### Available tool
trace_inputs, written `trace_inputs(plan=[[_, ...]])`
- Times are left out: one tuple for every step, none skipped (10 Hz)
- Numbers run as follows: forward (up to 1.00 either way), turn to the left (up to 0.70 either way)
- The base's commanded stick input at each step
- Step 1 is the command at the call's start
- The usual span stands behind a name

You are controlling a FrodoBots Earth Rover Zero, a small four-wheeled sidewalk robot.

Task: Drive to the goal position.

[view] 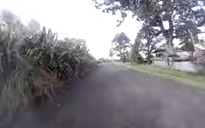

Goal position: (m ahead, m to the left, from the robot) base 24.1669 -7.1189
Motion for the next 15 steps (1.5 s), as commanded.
trace_inputs(plan=[[0.85, 0.00], [0.85, 0.00], [0.85, 0.00], [0.85, 0.00], [0.85, 0.00], [0.85, 0.00], [0.85, -0.12], [0.85, -0.34], [0.85, -0.34], [0.85, -0.34], [0.85, -0.34], [0.85, -0.34], [0.85, -0.34], [0.85, -0.34], [0.85, -0.34]])
